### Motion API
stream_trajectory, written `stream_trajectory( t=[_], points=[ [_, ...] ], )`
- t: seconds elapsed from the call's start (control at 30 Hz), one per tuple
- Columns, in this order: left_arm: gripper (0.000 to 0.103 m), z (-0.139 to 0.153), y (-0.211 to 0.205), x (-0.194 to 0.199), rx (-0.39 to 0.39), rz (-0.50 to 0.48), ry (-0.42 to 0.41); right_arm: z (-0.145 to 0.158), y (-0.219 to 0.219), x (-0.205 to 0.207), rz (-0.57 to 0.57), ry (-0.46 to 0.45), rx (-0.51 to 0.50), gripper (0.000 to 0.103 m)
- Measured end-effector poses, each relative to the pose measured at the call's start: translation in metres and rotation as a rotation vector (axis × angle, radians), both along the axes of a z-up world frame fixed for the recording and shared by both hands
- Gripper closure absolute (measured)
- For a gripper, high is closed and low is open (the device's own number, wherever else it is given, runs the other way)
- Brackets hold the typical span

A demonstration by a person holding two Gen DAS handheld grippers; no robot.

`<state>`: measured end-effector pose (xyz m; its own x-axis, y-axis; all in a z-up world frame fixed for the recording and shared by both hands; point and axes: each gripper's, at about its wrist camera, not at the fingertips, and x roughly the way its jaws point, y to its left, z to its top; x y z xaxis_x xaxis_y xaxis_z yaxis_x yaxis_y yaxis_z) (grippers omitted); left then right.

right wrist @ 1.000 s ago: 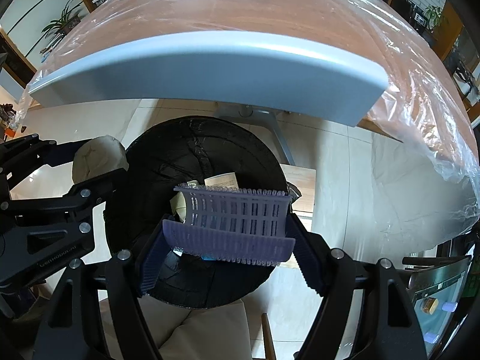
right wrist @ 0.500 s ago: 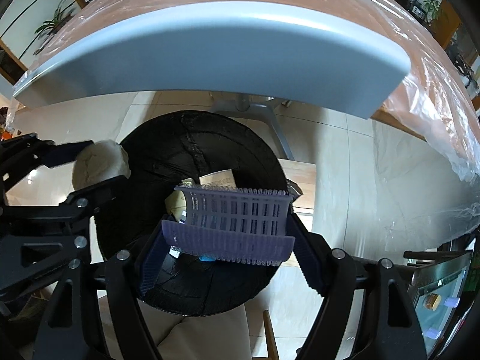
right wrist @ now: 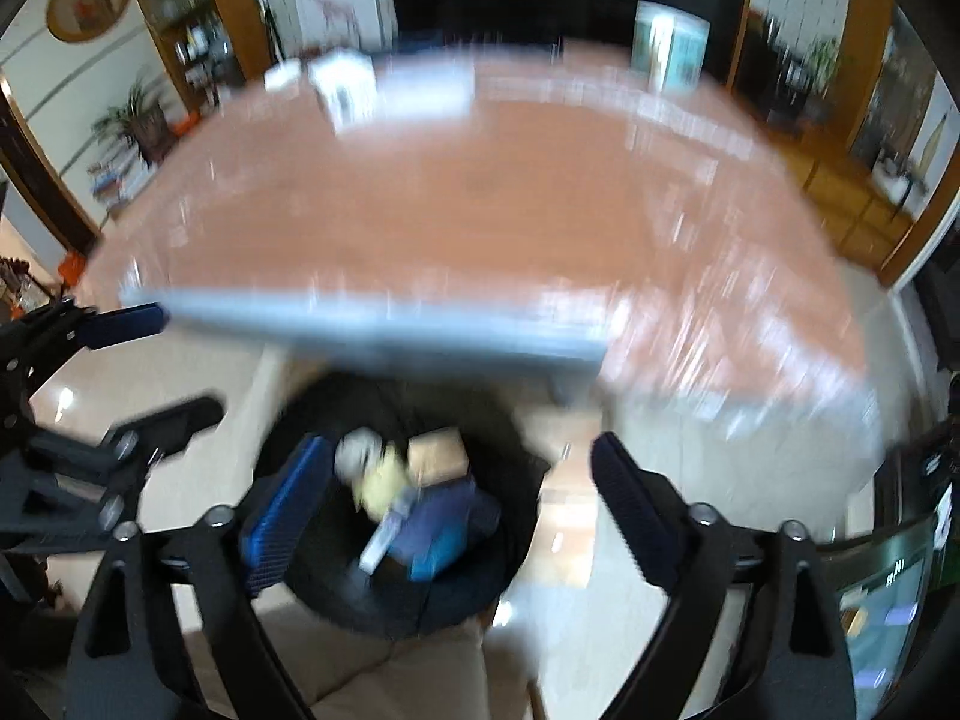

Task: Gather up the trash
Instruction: 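Open both tools to drop the ball and basket into the bin, then grasp the white medicine box with the left tool while the right tool grasps the white plastic box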

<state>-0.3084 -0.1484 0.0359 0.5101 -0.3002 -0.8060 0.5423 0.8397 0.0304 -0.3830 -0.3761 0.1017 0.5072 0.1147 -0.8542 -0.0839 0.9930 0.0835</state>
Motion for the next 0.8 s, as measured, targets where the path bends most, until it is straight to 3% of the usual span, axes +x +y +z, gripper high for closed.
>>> stream_trajectory(
  t=[0.07, 0.2, 0.47, 0.63, 0.8],
  points=[
    [0.005, 0.012, 0.004, 0.014, 0.005, 0.018, -0.056, 0.013, -0.001, 0.018, -0.019, -0.059, 0.008, 0.004],
    [0.005, 0.018, 0.017, 0.063, 0.009, 0.117, -0.064, 0.018, 0.012, 0.060, -0.016, -0.090, -0.042, 0.004],
    [0.005, 0.027, 0.041, 0.174, -0.171, 0.301, 0.088, 0.001, 0.034, 0.161, -0.024, -0.046, -0.041, 0.004],
    [0.005, 0.020, 0.024, 0.222, -0.172, 0.352, 0.136, -0.018, 0.042, 0.205, -0.019, 0.001, 0.009, 0.004],
    [0.005, -0.001, 0.015, 0.262, -0.206, 0.422, 0.233, -0.034, 0.058, 0.239, 0.030, 0.027, -0.024, 0.004]
  ],
)
